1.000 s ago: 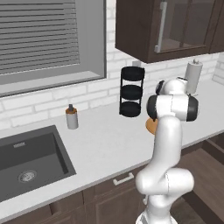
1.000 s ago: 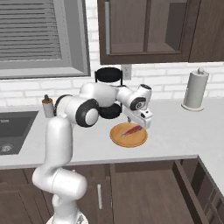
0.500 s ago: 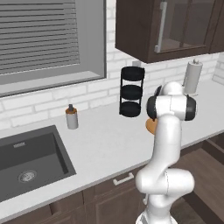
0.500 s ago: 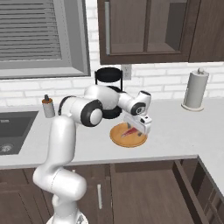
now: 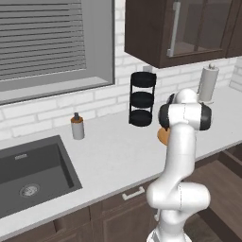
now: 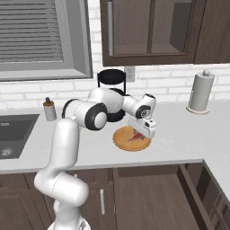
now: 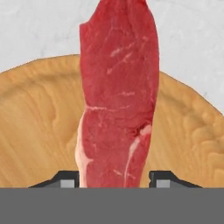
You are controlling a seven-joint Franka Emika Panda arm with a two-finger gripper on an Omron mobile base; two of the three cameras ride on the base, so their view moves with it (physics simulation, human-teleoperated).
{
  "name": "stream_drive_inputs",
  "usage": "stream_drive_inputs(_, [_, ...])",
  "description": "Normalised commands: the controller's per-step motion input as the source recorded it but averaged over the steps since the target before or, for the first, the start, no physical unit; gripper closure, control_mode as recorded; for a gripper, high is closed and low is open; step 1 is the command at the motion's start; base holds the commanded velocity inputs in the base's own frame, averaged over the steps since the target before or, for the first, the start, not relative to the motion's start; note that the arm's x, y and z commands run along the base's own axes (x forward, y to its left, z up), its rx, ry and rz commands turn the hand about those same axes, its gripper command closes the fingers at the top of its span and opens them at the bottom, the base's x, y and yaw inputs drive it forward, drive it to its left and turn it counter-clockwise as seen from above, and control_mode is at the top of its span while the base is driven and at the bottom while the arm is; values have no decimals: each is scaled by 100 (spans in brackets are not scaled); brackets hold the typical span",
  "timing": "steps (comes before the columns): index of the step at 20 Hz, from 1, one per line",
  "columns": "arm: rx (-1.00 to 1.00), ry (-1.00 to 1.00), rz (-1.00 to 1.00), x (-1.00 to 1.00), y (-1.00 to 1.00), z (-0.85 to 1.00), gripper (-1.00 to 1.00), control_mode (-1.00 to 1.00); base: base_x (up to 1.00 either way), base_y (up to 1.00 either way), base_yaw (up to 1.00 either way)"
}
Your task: Pick up the knife from the drawer and place it on the cutting board. Then place the meat from the plate to the cutting board.
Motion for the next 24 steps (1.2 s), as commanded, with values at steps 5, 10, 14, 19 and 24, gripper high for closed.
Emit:
stream_drive_inputs(5, [0,0,0,0,0,0,100,-100,0,0,0])
stream_drive_inputs(10, [0,0,0,0,0,0,100,-100,0,0,0])
stream_drive_inputs(14, [0,0,0,-17,-1,31,100,-100,0,0,0])
stream_drive_inputs(19, [0,0,0,-65,0,75,100,-100,0,0,0])
stream_drive_inputs(24, [0,0,0,-98,1,64,100,-100,0,0,0])
